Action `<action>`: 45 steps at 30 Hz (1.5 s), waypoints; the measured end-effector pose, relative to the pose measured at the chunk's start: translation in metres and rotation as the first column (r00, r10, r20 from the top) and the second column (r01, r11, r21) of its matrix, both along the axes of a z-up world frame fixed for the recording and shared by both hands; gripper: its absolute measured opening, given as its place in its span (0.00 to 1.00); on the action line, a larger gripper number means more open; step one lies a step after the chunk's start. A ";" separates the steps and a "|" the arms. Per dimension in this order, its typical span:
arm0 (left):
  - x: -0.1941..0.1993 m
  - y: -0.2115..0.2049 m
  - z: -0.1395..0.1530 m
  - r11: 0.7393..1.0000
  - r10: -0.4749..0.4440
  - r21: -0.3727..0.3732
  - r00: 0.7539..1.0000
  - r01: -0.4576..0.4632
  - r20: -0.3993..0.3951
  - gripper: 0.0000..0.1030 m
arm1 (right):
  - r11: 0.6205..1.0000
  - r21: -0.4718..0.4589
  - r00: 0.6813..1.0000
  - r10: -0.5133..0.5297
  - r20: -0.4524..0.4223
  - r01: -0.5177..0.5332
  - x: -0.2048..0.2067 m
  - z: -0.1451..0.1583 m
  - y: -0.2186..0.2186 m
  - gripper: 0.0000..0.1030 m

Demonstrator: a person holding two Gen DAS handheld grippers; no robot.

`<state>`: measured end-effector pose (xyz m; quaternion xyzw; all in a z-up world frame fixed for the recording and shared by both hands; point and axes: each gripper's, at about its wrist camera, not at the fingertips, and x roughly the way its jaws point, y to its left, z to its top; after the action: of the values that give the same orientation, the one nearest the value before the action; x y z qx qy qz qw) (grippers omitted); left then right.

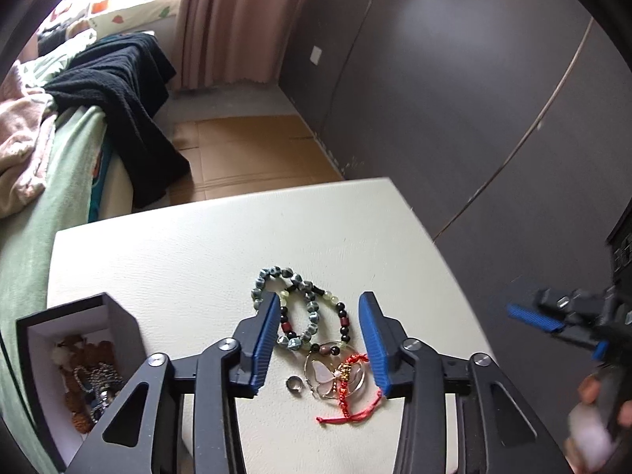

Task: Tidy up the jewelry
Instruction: 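Grasp the green-and-black bead bracelet with the left tool, then drop the bracelet into the box with left tool while right grasps black bead bracelet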

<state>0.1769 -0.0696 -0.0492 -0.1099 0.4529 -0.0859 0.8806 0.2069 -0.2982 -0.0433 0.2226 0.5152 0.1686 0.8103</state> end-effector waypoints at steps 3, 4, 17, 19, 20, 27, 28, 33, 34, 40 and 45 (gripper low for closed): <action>0.006 -0.012 -0.012 0.999 -0.021 0.050 0.999 0.022 -0.024 0.37 | 1.000 0.003 1.000 -0.009 -0.006 0.009 0.003 -0.001 -0.004 0.66; 0.008 -0.016 -0.016 0.998 -0.028 0.063 0.999 0.030 -0.033 0.36 | 1.000 0.000 1.000 -0.012 -0.009 0.012 0.004 -0.002 -0.004 0.66; 0.021 -0.032 -0.058 0.981 -0.042 0.181 0.991 0.066 -0.130 0.11 | 0.999 -0.041 1.000 0.006 -0.018 -0.007 0.009 -0.006 0.009 0.66; 0.020 -0.027 -0.056 0.987 -0.035 0.149 0.991 0.055 -0.131 0.09 | 0.999 -0.047 1.000 0.010 -0.010 -0.010 0.009 -0.004 0.011 0.66; 0.019 -0.026 -0.055 0.988 -0.034 0.147 0.992 0.052 -0.123 0.09 | 0.999 -0.051 1.000 0.011 -0.010 -0.011 0.009 -0.005 0.012 0.66; 0.011 -0.011 -0.030 0.993 -0.012 0.116 0.998 0.018 -0.055 0.09 | 0.997 -0.076 0.999 0.021 -0.034 -0.023 0.012 -0.013 0.020 0.66; 0.010 -0.007 -0.026 0.994 -0.008 0.108 0.999 0.012 -0.046 0.09 | 0.997 -0.078 0.999 0.024 -0.034 -0.027 0.012 -0.013 0.021 0.66; 0.004 0.009 -0.012 0.998 0.015 0.059 1.000 -0.014 -0.016 0.09 | 0.996 -0.079 0.998 0.038 -0.044 -0.041 0.014 -0.019 0.028 0.66; 0.003 0.012 -0.009 0.998 0.019 0.053 1.000 -0.018 -0.009 0.09 | 0.996 -0.080 0.998 0.039 -0.049 -0.043 0.016 -0.021 0.030 0.66; -0.007 0.029 0.006 0.999 0.034 0.011 0.999 -0.034 0.022 0.09 | 0.993 -0.084 0.995 0.075 -0.071 -0.081 0.024 -0.032 0.051 0.66; -0.015 0.045 0.016 0.999 0.046 -0.014 0.998 -0.045 0.045 0.09 | 0.987 -0.121 0.993 0.097 -0.061 -0.104 0.027 -0.037 0.074 0.64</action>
<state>0.1616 -0.0245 -0.0336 -0.1237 0.4296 -0.0713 0.8917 0.2344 -0.2238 -0.0805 0.1500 0.5573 0.1707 0.7986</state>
